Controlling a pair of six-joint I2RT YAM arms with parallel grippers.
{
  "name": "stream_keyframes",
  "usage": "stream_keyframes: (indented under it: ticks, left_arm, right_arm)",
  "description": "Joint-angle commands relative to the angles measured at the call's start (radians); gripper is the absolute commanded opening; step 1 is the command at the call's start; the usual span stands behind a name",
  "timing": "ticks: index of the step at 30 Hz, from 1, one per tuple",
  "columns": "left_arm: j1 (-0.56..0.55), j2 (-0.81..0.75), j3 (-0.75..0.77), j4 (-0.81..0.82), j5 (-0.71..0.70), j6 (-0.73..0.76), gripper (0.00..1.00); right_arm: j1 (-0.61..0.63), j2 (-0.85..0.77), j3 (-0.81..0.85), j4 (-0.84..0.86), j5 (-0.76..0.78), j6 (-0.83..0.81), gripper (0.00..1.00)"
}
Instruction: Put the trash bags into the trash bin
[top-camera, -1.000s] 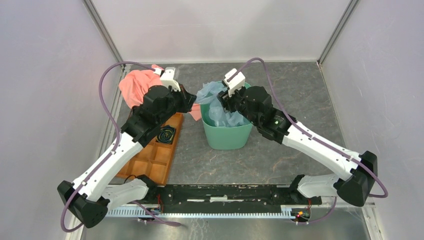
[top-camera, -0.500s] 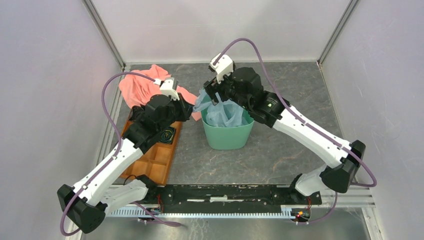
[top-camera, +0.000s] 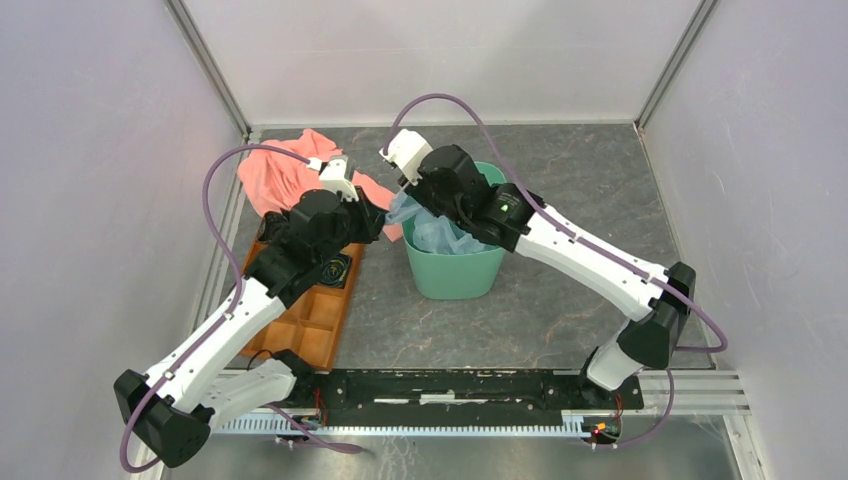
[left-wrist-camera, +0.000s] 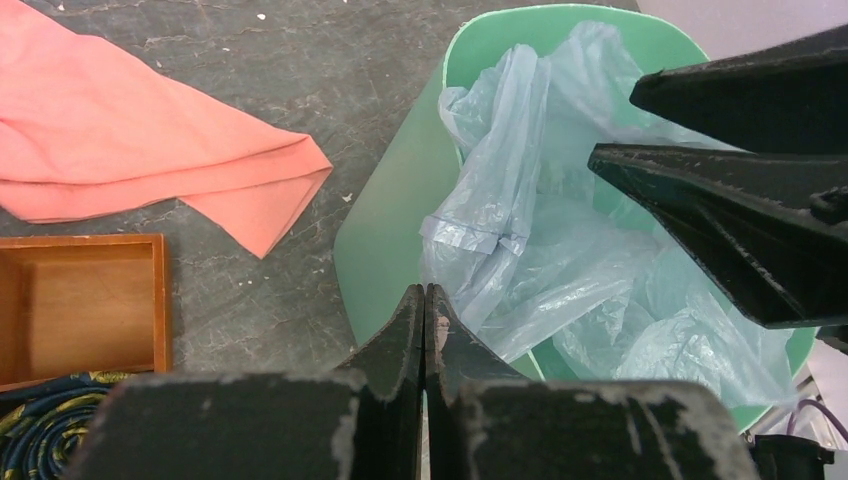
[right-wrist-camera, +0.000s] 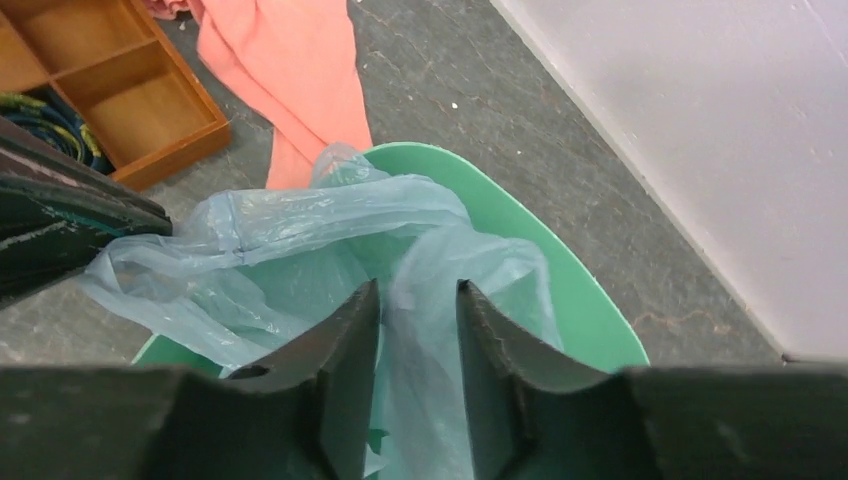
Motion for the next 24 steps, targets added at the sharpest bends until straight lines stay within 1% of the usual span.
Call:
stream_keyframes:
  ticks: [1,2,5,7,9,12,15,16,19,20,22,24]
  left_arm:
    - [0.005,-0.021,0.014,0.007,-0.011,-0.031,0.02]
    - [0.005,-0.027,0.022,0.001,-0.005,-0.033,0.02]
    - [0.005,-0.054,0.049,-0.035,0.006,-0.049,0.02]
    - [0.004,-0.085,0.053,-0.062,0.008,-0.059,0.02]
    - [0.004,-0.12,0.031,-0.065,0.003,-0.064,0.02]
    - [0.005,-0.134,-0.005,-0.076,-0.02,-0.072,0.02]
    - [0.004,-0.12,-0.03,-0.093,-0.03,-0.074,0.02]
    - [0.004,-0.116,-0.038,-0.096,-0.039,-0.068,0.02]
    - [0.005,-0.108,-0.065,-0.087,-0.094,-0.042,0.02]
    - [0.005,-0.1,-0.057,-0.09,-0.1,-0.036,0.02]
    - [0.004,-0.078,-0.021,-0.105,-0.064,-0.027,0.02]
    - [0.006,-0.074,0.0,-0.116,-0.047,-0.028,0.02]
  right_arm:
    - [0.016,-0.079,0.005,0.05,0.166,0.013,0.31]
    - [0.017,-0.104,-0.018,0.071,0.219,0.027,0.25]
    - [0.017,-0.222,-0.147,0.175,0.35,0.068,0.14]
    - [0.015,-0.31,-0.247,0.244,0.397,0.083,0.05]
    - [0.006,-0.404,-0.355,0.316,0.408,0.101,0.0]
    - [-0.051,-0.51,-0.464,0.389,0.381,0.14,0.0]
    - [-0.166,-0.55,-0.515,0.385,0.285,0.175,0.0]
    - [-0.187,-0.552,-0.53,0.38,0.279,0.175,0.0]
    - [-0.212,-0.544,-0.582,0.39,0.309,0.109,0.01]
    - [-0.211,-0.535,-0.581,0.368,0.322,0.089,0.02]
    - [-0.211,-0.523,-0.56,0.322,0.369,0.081,0.04]
    - [-0.211,-0.525,-0.553,0.32,0.392,0.05,0.04]
